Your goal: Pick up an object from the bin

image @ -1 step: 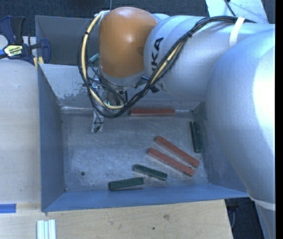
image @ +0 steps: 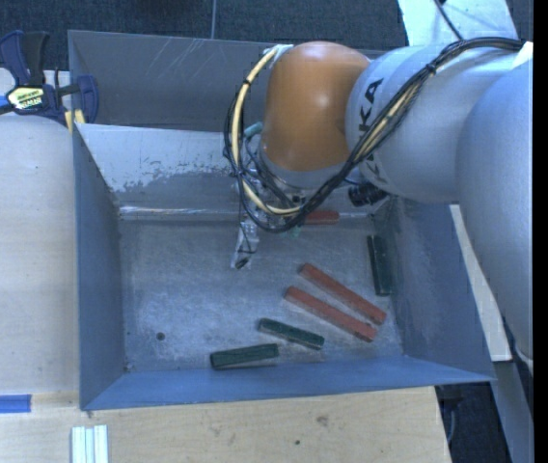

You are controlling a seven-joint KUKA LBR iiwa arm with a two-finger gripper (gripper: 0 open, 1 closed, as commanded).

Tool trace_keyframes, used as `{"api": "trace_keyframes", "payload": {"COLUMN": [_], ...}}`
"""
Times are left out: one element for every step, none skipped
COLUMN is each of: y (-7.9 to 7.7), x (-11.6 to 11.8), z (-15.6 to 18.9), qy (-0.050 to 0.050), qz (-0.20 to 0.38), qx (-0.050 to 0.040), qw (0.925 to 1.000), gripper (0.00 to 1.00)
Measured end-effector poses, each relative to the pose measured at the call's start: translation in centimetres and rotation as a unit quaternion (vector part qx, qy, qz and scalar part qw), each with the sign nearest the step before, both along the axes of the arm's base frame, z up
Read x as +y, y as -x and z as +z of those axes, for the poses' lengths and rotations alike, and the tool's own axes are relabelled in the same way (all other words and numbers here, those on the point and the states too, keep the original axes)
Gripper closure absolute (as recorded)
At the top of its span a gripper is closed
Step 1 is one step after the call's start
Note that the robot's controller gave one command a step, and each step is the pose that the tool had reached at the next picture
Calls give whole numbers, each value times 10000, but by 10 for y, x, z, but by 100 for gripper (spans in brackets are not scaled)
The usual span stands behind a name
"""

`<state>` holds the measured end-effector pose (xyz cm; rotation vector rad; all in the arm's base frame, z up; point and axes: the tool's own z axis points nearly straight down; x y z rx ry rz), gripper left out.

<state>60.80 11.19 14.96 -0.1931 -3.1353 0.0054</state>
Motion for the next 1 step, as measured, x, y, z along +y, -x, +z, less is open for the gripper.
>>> {"api": "trace_keyframes", "payload": {"y": [30], "x": [-57], "z": [-61], "qy": [1], "qz": [-391], "qx": [22], "qw": [9992], "gripper": [0]}}
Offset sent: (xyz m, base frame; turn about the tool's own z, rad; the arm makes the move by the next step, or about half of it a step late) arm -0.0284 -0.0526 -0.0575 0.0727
